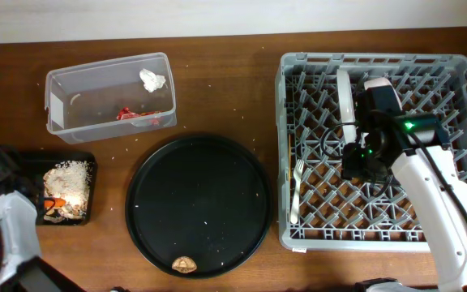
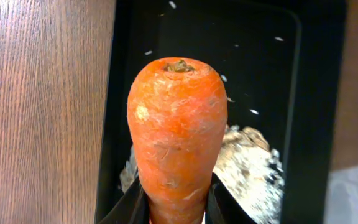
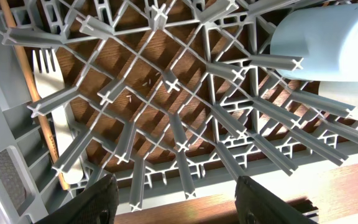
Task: Sort waste into correct bins and load items into the dishwasher rack
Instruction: 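Carry the carrot to the small black tray and release it, then reach the left gripper to the brown food piece and grasp it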
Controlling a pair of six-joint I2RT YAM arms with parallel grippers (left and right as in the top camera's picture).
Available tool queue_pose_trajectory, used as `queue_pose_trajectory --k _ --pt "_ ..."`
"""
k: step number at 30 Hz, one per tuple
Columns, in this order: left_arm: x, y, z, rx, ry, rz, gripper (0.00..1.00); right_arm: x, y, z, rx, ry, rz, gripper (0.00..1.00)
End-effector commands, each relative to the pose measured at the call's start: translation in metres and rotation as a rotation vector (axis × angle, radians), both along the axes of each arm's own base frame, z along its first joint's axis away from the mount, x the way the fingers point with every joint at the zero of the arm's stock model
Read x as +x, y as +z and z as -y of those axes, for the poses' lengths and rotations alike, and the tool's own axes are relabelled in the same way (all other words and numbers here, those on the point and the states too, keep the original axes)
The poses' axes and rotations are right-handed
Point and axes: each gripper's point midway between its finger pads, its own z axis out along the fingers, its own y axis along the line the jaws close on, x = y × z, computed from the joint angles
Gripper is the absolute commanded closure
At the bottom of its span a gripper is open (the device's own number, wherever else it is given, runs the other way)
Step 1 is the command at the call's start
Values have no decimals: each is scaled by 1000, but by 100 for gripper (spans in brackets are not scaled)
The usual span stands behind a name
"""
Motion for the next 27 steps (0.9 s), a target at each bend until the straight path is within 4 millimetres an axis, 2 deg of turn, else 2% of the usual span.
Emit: queue_pose_trajectory --k 1,7,10,13,17,19,22,25,27 --pt "2 -10 -11 11 8 -39 92 -1 -2 5 -16 -9 -5 36" --pt "-1 -37 -10 -33 8 -102 91 -1 -2 5 -16 -10 -5 37" --pt "-2 -45 -9 -47 8 -120 86 -2 -2 5 -16 -10 -7 36" --pt "-3 -47 -8 -53 7 -128 74 -3 -2 5 -17 -10 -10 36" --pt "0 -48 -4 -74 -2 -115 70 -3 -2 5 -17 -10 -12 37" --pt "0 -49 -3 -83 -6 -111 61 -3 -2 5 -17 -9 -12 36" --pt "0 -44 -2 -86 -9 -116 40 -3 -2 5 -17 -9 -13 36" --pt "3 -27 -4 -76 -9 -103 37 -3 -2 5 -17 -9 -12 36" --pt "7 -6 -4 -66 -15 -74 37 -3 -2 5 -17 -9 -12 36"
